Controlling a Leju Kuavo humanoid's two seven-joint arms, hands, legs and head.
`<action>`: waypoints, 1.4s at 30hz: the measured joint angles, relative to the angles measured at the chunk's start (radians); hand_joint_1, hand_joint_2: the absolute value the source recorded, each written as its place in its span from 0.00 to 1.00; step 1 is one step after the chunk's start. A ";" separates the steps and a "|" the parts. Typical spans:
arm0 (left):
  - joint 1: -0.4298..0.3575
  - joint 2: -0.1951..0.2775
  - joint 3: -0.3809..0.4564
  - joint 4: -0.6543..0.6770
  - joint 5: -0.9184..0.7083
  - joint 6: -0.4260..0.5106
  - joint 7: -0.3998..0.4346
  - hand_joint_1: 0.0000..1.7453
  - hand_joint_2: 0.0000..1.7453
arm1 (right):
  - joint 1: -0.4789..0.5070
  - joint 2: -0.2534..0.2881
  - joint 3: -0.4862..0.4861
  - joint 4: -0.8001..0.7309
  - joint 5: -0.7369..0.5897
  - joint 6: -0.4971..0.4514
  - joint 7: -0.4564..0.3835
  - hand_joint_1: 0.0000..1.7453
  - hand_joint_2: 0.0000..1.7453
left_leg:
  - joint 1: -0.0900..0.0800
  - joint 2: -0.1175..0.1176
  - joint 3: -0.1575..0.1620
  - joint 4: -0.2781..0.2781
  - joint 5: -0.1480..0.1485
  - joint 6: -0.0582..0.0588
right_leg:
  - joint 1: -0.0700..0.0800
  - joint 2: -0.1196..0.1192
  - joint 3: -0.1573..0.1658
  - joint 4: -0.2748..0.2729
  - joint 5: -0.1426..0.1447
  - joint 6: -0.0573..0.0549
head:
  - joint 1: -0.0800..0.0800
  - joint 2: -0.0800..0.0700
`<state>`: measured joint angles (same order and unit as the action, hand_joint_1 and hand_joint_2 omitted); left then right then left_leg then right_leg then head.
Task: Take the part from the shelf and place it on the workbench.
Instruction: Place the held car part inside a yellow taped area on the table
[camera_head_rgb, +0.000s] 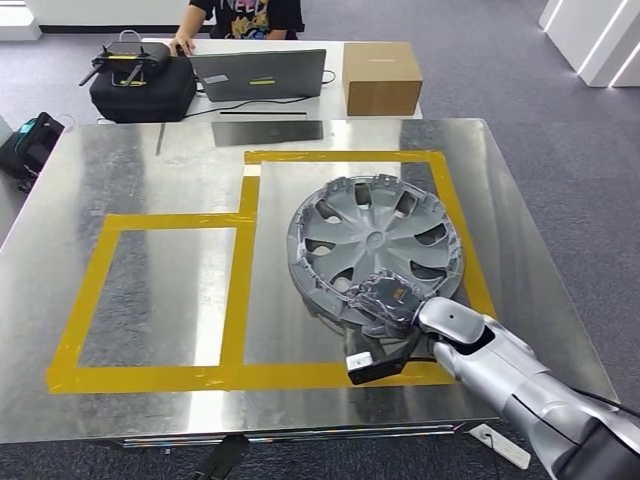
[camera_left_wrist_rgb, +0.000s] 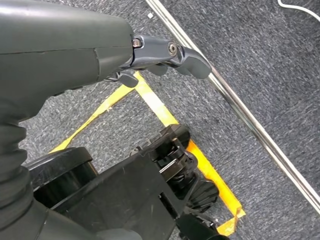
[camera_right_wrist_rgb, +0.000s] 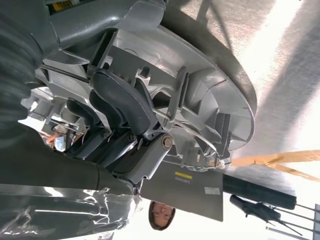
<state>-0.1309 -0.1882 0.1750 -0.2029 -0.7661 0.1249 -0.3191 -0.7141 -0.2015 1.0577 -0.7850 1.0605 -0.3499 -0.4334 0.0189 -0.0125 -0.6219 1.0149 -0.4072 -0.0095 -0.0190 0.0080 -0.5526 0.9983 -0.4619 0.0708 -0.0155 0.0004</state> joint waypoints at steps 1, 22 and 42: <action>0.000 0.000 0.000 0.000 -0.002 -0.002 0.001 0.00 1.00 | -0.001 0.000 0.001 -0.002 -0.003 0.004 0.000 0.25 0.25 | 0.000 0.000 0.000 0.000 0.000 0.000 | 0.000 0.000 0.000 0.000 0.000 0.000 | 0.000 0.000; 0.002 0.008 0.001 0.000 -0.008 0.008 0.030 0.00 0.00 | 0.053 -0.040 -0.041 -0.095 -0.075 -0.027 0.010 0.00 0.00 | 0.000 0.000 -0.001 0.000 -0.001 -0.001 | 0.000 0.000 -0.002 0.000 -0.001 -0.001 | 0.000 0.000; 0.009 0.013 0.021 0.000 0.003 0.023 0.022 0.00 0.00 | 0.190 -0.154 -0.228 -0.475 -0.038 -0.166 0.061 0.00 0.00 | 0.000 0.000 -0.002 0.000 -0.002 -0.001 | 0.000 -0.001 -0.002 0.000 -0.002 0.000 | 0.000 0.000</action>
<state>-0.1214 -0.1753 0.1961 -0.2029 -0.7630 0.1475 -0.2969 -0.5237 -0.3552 0.8296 -1.2604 1.0222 -0.5159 -0.3728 0.0187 -0.0125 -0.6234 1.0145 -0.4088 -0.0108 -0.0192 0.0074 -0.5546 0.9983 -0.4635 0.0704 -0.0155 0.0004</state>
